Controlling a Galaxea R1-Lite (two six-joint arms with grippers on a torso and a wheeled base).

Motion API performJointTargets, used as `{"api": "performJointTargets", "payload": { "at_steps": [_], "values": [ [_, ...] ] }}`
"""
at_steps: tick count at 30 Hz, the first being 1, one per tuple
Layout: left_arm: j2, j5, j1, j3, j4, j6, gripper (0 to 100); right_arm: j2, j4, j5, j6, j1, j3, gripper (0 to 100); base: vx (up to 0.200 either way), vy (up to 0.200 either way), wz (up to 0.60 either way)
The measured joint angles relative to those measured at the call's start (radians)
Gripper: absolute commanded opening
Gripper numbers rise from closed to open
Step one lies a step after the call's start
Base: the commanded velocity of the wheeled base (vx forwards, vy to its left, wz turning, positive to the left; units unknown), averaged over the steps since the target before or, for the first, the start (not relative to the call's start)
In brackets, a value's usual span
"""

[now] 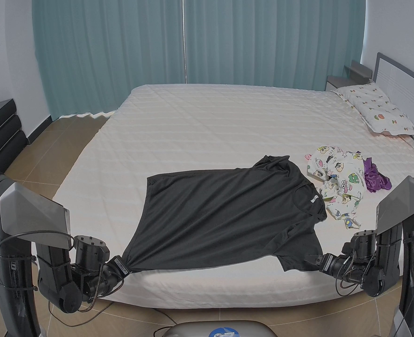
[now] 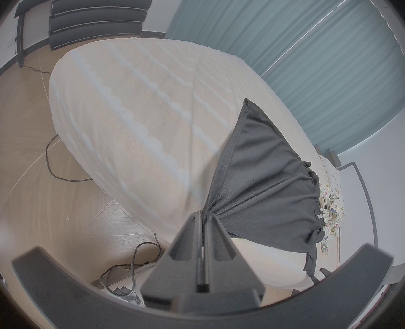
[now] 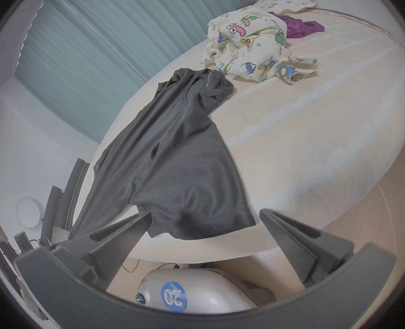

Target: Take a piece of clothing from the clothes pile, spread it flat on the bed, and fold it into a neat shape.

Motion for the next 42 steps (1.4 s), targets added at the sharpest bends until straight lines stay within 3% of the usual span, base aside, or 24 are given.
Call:
{"api": "performJointTargets", "payload": {
  "at_steps": [11,23,31,42],
  "values": [
    [0.001,0.0,0.001,-0.002,0.0,0.001,0,0.003,0.0,-0.023,-0.003,-0.012,0.034,0,0.0,0.0,0.0],
    [0.003,0.0,0.001,-0.009,-0.001,0.041,0,-0.102,0.01,-0.014,-0.067,-0.134,0.185,0,0.0,0.0,0.0],
    [0.021,0.005,0.002,-0.001,-0.002,0.103,0,-0.169,0.204,-0.02,-0.087,-0.163,0.194,0,0.0,0.0,0.0],
    [0.046,0.017,0.001,0.019,-0.002,0.167,0,-0.339,0.505,-0.089,-0.077,-0.107,0.194,0,0.0,0.0,0.0]
  ]
}}
